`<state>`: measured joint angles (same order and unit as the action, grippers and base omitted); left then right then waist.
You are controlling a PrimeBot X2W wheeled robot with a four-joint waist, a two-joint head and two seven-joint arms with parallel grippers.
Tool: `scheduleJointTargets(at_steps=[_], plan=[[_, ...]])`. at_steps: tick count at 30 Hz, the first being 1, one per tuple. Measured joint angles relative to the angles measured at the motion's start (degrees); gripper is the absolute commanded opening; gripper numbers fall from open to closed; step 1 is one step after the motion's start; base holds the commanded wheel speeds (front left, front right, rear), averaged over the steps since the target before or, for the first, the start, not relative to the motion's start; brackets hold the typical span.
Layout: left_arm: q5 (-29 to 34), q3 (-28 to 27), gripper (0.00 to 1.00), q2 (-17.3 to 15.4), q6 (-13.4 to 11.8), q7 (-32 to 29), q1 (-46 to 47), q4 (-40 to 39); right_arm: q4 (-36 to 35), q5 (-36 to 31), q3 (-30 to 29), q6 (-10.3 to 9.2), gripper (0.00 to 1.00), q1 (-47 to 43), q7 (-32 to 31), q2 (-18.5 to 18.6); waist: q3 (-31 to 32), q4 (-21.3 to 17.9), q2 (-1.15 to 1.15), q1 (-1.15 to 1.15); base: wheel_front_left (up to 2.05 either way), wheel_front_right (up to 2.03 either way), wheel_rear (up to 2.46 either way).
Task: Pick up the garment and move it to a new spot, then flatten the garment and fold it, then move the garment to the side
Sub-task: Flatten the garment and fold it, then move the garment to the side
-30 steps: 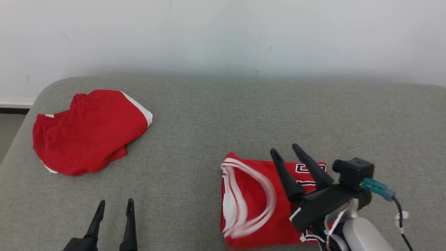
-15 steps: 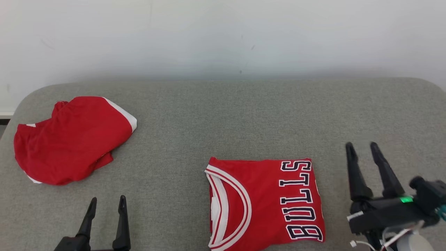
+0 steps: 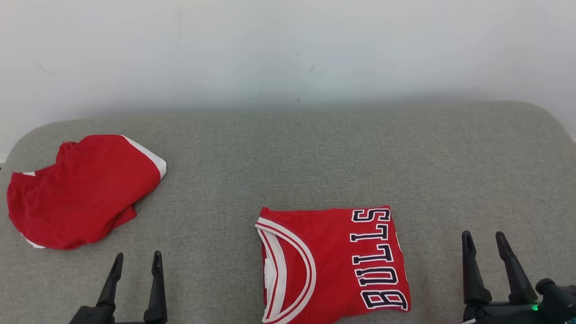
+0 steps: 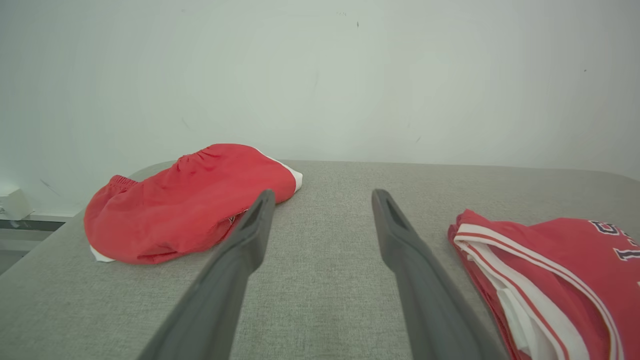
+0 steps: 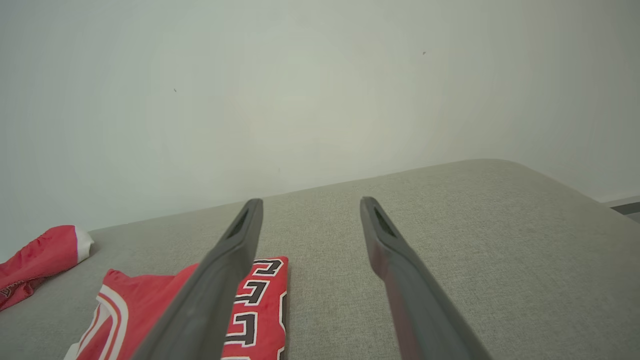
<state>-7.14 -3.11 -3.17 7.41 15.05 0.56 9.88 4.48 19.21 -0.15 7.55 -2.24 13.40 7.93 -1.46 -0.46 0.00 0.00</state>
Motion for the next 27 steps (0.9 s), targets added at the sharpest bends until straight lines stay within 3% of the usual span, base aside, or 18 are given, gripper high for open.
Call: scheduleJointTargets(at_steps=[12,27], plan=[[0.0,1.3,1.0,-1.2,0.0,0.0,-1.8,-0.6,0.3,-3.4,0.4,0.0,1.0,-2.5,1.3,-2.8,1.5,1.2,0.0,0.01,0.0,0.0,0.0],[0.2,1.6,1.0,-1.4,0.0,0.0,-2.8,-1.1,0.8,-4.8,1.3,0.0,1.0,-2.6,1.5,-2.8,2.1,2.2,0.0,0.0,0.0,0.0,0.0]])
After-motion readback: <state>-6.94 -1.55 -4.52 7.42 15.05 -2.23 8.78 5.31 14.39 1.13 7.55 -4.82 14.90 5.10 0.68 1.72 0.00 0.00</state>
